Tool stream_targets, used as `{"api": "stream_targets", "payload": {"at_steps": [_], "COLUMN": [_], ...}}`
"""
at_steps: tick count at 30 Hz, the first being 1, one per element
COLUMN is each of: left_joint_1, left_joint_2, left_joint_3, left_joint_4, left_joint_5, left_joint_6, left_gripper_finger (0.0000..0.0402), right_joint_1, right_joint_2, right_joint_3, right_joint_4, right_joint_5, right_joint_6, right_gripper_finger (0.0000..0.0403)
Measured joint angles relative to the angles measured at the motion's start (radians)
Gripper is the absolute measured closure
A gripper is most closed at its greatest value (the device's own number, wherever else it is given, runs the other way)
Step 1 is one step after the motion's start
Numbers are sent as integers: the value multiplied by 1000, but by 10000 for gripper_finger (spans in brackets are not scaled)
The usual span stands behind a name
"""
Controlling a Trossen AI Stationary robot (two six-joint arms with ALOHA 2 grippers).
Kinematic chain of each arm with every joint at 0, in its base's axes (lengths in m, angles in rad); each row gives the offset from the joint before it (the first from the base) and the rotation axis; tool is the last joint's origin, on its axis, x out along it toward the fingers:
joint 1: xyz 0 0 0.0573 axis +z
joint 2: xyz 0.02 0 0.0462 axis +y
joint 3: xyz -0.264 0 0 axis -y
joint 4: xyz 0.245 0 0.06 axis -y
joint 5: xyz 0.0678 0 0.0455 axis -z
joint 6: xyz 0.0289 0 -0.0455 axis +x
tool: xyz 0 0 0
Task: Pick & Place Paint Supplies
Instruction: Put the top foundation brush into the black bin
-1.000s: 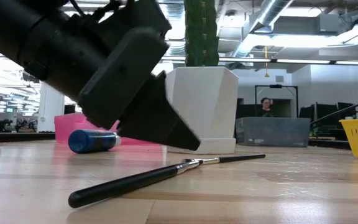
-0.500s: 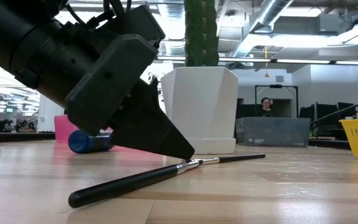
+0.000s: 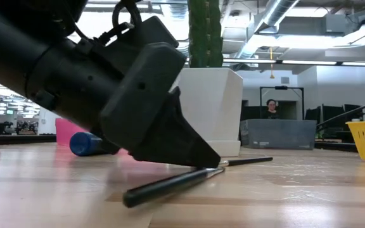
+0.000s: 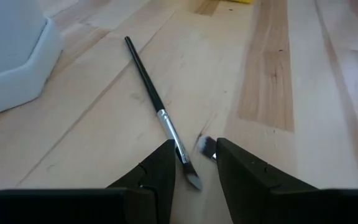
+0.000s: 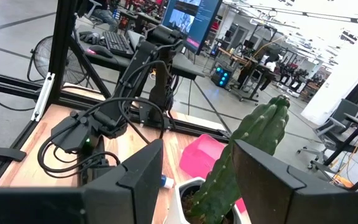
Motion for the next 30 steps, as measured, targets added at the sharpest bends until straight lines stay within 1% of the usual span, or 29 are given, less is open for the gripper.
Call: {"api": "stream_targets", "payload": {"at_steps": [7, 15, 20, 26, 30], "left_joint_1": [0, 0, 0, 0, -3], "left_joint_2": [-20, -22, -22, -23, -23], "left_joint_3": [-4, -3, -3, -3, -3], "left_joint_4": [-39, -73, -76, -89, -91], "left_joint_5": [23, 13, 8, 6, 6], "left_joint_6": [26, 10, 8, 6, 6], "left_gripper_finger": [298, 315, 343, 392, 396], "right_joint_1": [2, 2, 2, 2, 2], "right_joint_2": [0, 0, 0, 0, 0], "right_joint_3": [0, 0, 0, 0, 0], "right_joint_4": [-4, -4, -4, -4, -4], "right_joint_5": [0, -9, -11, -23, -23], "right_joint_6": [0, 0, 0, 0, 0], "right_gripper_finger": [217, 217, 217, 217, 217]}}
